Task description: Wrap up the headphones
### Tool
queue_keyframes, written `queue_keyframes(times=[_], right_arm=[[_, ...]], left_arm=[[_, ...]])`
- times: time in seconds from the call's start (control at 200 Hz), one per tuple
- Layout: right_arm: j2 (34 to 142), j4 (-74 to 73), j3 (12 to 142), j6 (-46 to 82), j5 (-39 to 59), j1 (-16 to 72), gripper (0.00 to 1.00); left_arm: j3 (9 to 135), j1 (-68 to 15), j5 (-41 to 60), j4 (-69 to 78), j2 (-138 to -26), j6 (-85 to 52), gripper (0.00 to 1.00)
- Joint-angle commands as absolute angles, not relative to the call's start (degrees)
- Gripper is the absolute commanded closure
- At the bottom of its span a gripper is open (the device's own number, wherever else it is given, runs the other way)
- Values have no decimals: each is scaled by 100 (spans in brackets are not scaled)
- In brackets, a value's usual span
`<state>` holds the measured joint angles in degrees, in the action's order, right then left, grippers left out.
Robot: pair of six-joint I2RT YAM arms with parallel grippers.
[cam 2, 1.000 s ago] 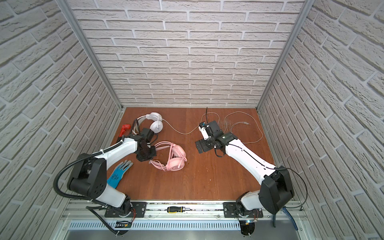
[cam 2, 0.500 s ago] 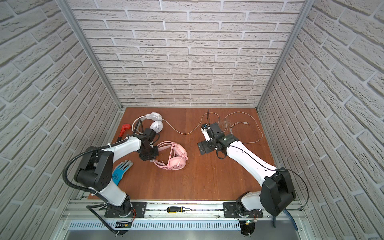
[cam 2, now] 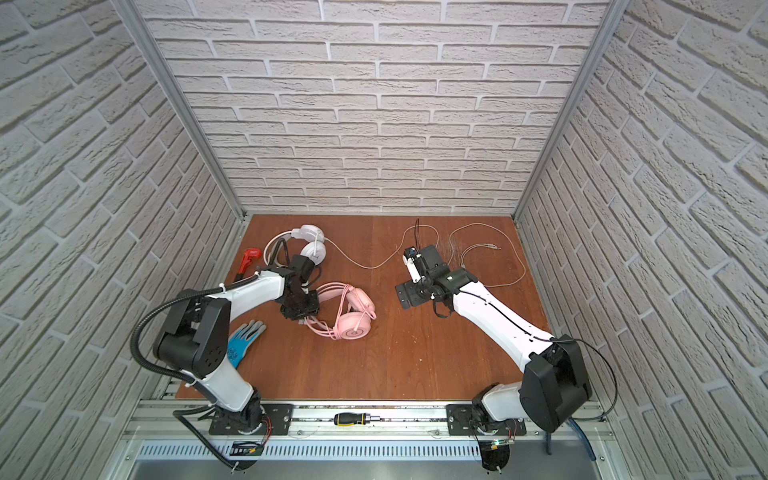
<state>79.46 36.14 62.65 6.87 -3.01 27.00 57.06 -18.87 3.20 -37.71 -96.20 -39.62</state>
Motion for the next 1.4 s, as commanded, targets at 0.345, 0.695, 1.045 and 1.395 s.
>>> queue_keyframes(times=[0.345, 0.695, 1.045, 1.395], right_arm=[[7718, 3374, 6148, 693, -378, 2654, 0], [7366, 2833, 5871, 744, 110, 2656, 0], [7029, 1851, 5354, 1034, 940, 2657, 0], [7207, 1854, 5371, 1172, 914, 2660, 0]], left_arm=[[6691, -1879, 8, -4403, -9032, -4019, 23], [8275, -1081, -195, -5099, -9118, -3449, 2], [9277, -101, -512, -5159, -10244, -2413, 2], [9925, 228, -953, -4838, -11587, -1891, 8]])
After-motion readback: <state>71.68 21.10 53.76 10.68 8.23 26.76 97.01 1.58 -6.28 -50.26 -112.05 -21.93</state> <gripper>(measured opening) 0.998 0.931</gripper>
